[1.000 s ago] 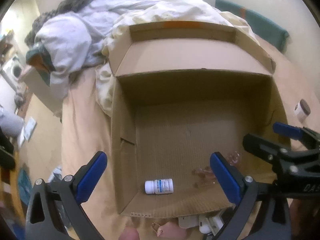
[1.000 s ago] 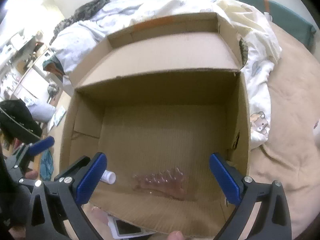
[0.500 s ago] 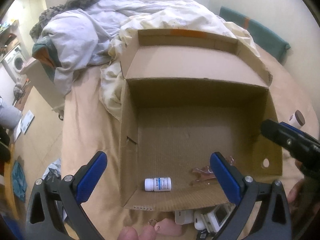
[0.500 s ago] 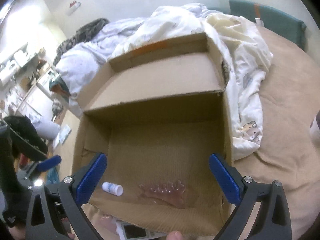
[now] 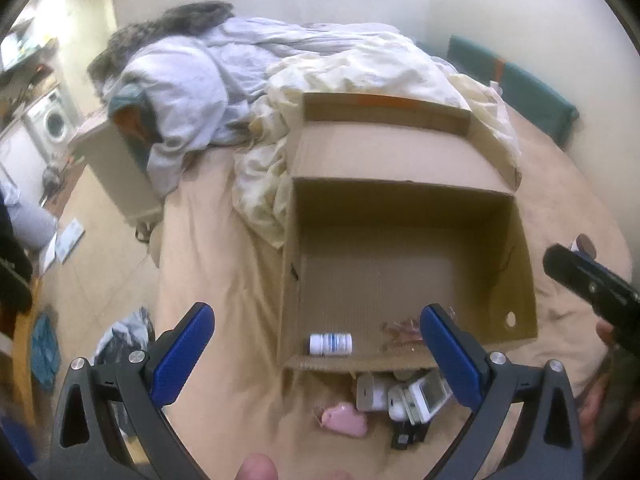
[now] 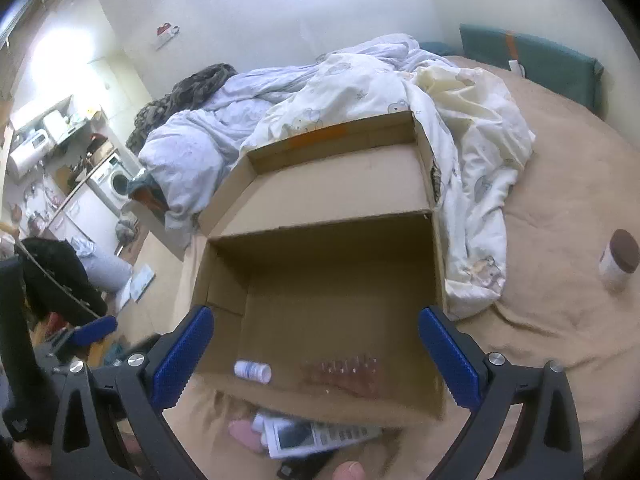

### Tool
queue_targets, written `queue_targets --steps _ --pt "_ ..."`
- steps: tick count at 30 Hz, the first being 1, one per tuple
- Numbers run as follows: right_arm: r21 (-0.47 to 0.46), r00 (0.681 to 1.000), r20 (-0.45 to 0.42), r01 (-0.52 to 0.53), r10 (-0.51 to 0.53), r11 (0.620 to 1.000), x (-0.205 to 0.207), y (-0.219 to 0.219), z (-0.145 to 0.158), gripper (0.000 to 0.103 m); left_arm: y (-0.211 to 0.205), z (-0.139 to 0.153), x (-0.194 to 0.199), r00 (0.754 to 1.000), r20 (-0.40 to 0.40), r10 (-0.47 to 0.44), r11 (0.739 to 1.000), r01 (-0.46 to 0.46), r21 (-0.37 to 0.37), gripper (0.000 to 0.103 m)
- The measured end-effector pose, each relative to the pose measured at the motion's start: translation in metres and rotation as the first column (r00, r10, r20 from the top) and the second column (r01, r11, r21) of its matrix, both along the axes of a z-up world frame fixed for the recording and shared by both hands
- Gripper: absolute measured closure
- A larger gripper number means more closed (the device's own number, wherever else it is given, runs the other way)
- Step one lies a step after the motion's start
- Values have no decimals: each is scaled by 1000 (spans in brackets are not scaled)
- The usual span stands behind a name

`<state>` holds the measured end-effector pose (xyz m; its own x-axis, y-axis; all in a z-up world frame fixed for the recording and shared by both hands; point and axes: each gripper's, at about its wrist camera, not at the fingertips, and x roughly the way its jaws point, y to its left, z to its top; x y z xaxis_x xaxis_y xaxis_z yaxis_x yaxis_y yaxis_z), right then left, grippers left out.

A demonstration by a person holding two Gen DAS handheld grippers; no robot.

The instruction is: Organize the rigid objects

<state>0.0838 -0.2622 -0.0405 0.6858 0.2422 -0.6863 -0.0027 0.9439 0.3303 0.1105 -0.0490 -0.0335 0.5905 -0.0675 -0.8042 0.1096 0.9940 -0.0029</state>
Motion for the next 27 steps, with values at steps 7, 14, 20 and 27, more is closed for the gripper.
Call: queue_targets --steps 7,14,20,27 --pt "-24 999 -49 -20 19 1000 -29 -6 -7 0 12 -20 -24 997 -80 16 999 -19 -41 1" --pt "22 990 -136 -30 33 999 -55 -13 -30 0 23 -56 -26 978 -200 63 997 -70 -27 1" --pt "-1 966 -258 -5 5 1000 -55 -23 -60 0 33 -73 -21 959 -259 116 992 -125 -19 1" --pt "19 930 -367 8 -1 1000 -38 -24 -91 0 6 -96 -21 944 -329 7 998 13 59 1"
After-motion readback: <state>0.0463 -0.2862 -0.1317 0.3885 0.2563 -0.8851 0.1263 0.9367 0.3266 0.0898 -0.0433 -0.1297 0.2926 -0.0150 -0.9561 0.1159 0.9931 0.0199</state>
